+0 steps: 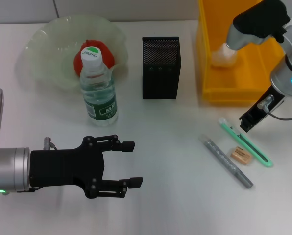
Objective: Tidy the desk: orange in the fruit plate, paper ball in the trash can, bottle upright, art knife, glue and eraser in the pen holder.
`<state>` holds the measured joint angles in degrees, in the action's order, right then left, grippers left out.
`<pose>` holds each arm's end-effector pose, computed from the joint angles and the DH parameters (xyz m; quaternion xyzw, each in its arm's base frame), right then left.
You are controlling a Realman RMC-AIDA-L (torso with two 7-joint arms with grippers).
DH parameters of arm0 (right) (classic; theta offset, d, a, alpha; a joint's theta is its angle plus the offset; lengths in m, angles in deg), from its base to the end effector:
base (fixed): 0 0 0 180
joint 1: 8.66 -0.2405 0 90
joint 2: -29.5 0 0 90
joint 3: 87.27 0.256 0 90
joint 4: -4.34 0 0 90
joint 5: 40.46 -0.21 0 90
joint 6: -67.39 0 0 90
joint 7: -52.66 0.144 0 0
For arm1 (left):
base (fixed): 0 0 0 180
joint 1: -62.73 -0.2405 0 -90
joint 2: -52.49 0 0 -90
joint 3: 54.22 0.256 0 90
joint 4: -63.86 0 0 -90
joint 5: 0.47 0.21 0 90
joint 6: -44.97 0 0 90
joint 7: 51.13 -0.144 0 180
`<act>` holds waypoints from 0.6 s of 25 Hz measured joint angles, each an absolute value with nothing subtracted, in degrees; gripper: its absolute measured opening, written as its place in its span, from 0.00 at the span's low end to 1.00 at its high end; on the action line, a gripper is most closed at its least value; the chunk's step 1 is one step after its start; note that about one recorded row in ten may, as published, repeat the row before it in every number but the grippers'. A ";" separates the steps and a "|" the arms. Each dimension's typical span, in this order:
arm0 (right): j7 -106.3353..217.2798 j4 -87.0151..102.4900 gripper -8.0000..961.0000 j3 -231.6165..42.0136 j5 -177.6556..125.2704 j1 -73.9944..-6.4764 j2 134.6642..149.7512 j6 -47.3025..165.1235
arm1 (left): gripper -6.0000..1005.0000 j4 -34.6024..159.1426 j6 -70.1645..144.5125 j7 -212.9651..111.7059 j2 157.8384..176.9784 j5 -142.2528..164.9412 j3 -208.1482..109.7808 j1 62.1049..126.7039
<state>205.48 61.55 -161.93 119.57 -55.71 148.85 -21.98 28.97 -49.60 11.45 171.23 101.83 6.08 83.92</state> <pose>0.1977 0.3795 -0.0141 -0.8587 0.3985 -0.2732 0.1707 -0.2689 0.2612 -0.0377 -0.9600 -0.1024 -0.2579 0.0369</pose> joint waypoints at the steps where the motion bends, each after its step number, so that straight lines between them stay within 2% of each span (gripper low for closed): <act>1: 205.48 61.55 0.10 -161.93 119.57 -55.71 148.85 -21.98 | 0.80 28.97 -49.60 11.45 171.23 101.83 6.08 83.92; 7: 205.62 60.98 0.15 -162.00 119.57 -55.92 148.78 -22.59 | 0.80 28.97 -49.31 11.45 171.23 101.83 6.07 83.97; 12: 205.90 60.84 0.35 -162.16 119.52 -56.04 148.82 -22.50 | 0.80 28.97 -49.20 11.45 171.23 101.84 6.08 84.26; 15: 205.93 60.81 0.41 -162.34 119.05 -56.02 148.95 -22.06 | 0.80 28.97 -49.12 11.45 171.23 101.84 6.07 84.27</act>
<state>205.93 60.81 -162.34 119.05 -56.02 148.95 -22.06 28.97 -49.12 11.45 171.23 101.84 6.07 84.27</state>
